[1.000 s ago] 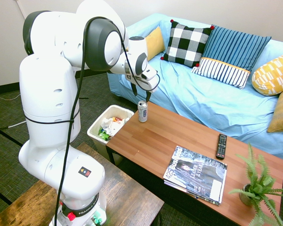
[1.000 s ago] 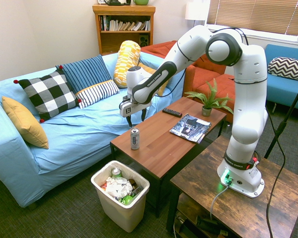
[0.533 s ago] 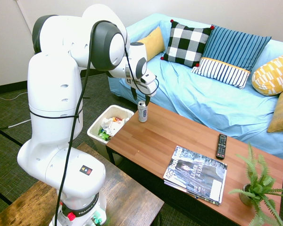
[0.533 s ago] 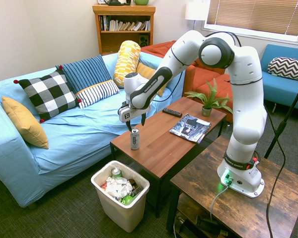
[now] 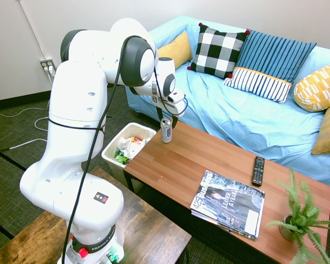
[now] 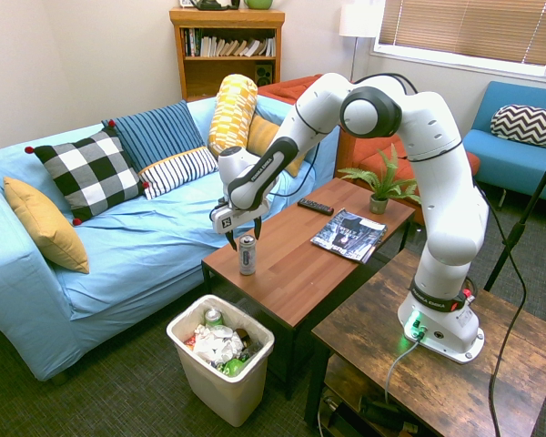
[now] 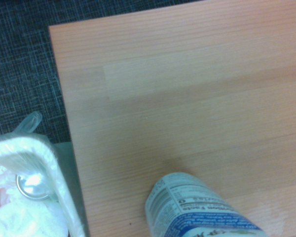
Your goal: Throw the can in the trash bin
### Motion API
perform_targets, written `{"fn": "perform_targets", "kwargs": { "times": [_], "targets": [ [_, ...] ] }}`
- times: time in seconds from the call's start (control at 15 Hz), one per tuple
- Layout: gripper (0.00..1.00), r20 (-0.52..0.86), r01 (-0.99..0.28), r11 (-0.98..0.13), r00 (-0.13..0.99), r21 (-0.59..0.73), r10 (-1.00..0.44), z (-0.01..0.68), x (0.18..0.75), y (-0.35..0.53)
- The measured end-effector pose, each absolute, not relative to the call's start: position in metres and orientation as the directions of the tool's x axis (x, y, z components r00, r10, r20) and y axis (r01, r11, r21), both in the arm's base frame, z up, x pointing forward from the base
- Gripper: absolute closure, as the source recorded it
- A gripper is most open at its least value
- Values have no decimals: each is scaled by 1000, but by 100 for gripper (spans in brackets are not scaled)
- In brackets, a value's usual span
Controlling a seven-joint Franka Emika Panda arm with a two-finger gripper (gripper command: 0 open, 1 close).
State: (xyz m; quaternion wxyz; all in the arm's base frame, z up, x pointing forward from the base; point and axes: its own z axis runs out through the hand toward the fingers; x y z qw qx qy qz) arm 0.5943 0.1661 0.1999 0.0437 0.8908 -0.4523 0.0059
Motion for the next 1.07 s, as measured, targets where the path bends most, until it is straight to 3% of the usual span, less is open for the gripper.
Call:
{"fn": "perform_targets", "kwargs": {
  "times": [0.27,0.33,1.07],
  "targets": [
    [0,46,-798,-595,601,96,-798,185,590,173],
    [100,45,-799,-594,600,95,-799,185,591,173],
    [100,28,-811,-575,580,108,-814,180,593,167]
  ]
}}
